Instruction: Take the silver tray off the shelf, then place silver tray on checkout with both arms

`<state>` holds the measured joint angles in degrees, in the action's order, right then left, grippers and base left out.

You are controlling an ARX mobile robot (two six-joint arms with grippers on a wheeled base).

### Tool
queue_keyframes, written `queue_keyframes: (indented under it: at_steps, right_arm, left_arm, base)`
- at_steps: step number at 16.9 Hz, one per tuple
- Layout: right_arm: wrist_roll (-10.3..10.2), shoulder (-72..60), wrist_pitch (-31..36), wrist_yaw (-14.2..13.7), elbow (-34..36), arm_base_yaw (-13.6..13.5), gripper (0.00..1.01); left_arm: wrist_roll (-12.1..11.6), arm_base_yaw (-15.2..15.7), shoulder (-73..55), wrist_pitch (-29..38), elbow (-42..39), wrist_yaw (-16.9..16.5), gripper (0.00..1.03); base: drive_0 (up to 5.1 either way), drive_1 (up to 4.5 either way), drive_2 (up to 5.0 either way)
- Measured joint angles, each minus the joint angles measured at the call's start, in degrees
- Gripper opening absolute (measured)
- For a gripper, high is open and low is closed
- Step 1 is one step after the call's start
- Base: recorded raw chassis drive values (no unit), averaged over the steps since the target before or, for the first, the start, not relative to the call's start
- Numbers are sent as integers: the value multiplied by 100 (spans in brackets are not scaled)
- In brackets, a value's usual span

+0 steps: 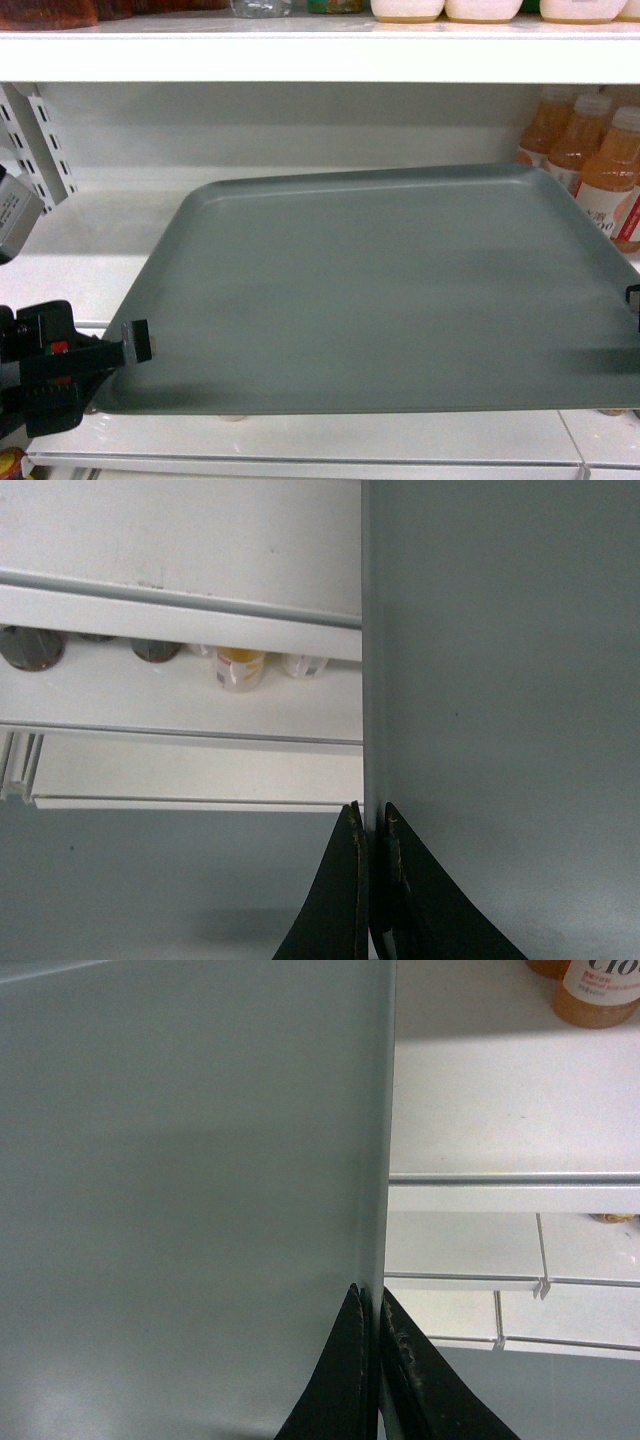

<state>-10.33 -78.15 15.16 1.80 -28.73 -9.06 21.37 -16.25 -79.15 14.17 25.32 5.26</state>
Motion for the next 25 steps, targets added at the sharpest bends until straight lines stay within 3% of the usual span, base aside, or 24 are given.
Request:
queue_keyframes:
  at_steps: [16,25]
  right_arm:
    - [-57,-15,-13,42,26,-2,3]
    - [-59,-22,-17,44,26,-4,3]
  left_arm:
    - [2,0,-42,-31,-15,46,3]
    - [2,0,-44,-31,-15,48,3]
  base:
    - [0,0,0]
    - [8,-247,263]
